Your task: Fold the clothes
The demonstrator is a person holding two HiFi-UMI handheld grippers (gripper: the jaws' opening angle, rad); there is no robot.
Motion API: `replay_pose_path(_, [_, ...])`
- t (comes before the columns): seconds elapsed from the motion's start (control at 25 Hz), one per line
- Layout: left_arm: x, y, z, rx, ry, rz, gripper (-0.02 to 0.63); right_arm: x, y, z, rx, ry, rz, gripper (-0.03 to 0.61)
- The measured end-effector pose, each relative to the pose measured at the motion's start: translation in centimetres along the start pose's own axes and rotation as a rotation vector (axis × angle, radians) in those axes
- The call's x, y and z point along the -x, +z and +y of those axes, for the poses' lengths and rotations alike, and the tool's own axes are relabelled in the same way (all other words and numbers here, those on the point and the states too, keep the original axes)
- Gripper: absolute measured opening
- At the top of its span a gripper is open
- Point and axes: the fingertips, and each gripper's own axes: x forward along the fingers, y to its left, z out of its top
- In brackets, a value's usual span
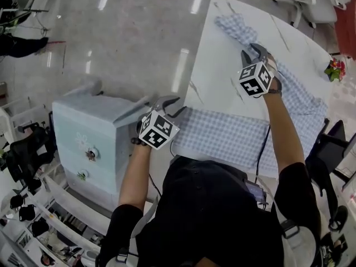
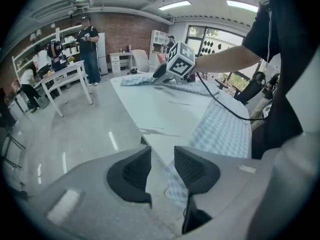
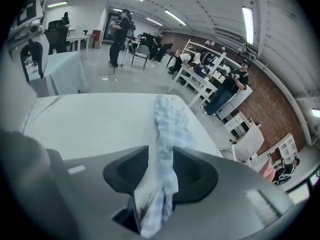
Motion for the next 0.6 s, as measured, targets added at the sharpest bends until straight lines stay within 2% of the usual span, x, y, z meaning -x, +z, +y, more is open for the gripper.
replay_pose_path(0.08, [0.2,-0.1,-0.1,0.010,0.001,-0.006,0.153,-0.3,-0.5,0.0,0.003,-0.004,0.025,0.150])
replay_pose_path(0.24, [0.2,-0.1,-0.1,0.010,-0.003,-0.010,0.153,-0.2,-1.0,0.3,-0.004,-0.010,0.047,0.020])
replay_pose_path(0.44, [-0.3,0.5,-0.3,-0.007,-0.019,-0.018,0.153,2.1,-0.2,2.6,-0.004,0.025,0.009,0.018])
replay_pose_path(0.6, [-0.8,1.1,-0.3,-0.026,-0.029,-0.025,0.153,4.5,0.5,5.6,-0.021,0.093,-0.023,0.018])
